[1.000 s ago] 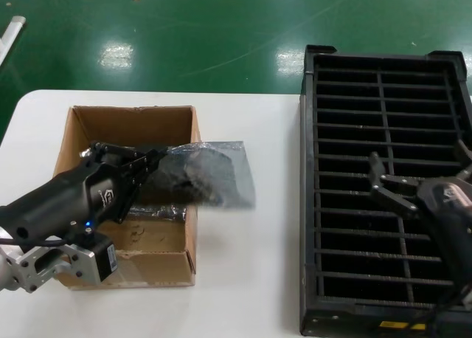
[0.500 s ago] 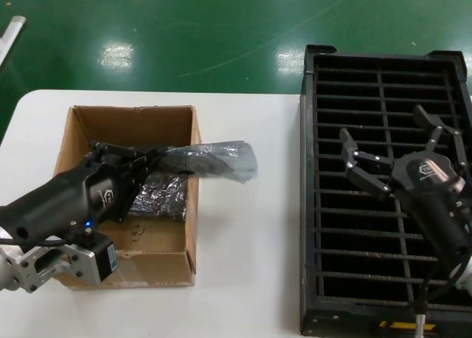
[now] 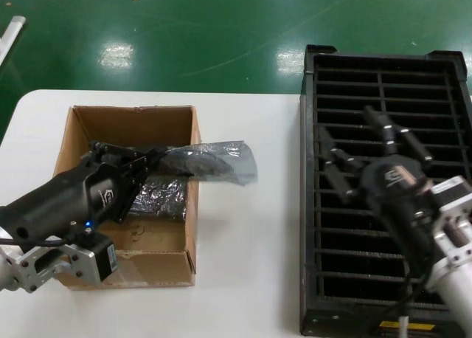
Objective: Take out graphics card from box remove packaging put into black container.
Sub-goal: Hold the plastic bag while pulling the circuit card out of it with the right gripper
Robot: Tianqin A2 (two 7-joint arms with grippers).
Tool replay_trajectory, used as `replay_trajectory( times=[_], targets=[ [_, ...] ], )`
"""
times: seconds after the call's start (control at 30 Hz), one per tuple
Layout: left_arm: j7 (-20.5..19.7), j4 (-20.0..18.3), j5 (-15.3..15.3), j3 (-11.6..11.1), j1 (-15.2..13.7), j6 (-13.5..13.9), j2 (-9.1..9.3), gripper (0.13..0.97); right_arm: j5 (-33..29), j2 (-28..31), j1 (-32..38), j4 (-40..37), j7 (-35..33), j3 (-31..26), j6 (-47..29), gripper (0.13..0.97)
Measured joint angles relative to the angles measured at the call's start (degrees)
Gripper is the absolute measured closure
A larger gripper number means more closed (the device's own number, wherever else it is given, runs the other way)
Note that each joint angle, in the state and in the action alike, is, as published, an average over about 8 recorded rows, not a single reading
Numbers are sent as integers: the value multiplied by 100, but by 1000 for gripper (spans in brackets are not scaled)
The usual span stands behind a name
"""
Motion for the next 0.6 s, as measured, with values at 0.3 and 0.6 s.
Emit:
replay_trajectory(
  times=[0.3,0.6],
  targets=[
    [0,0,0,0,0,0,0,959,-695,-9,-55,128,598,-862,664,688],
    [0,0,0,0,0,0,0,959,-1711,473,189,130,1721,-1594,692,845]
  ],
)
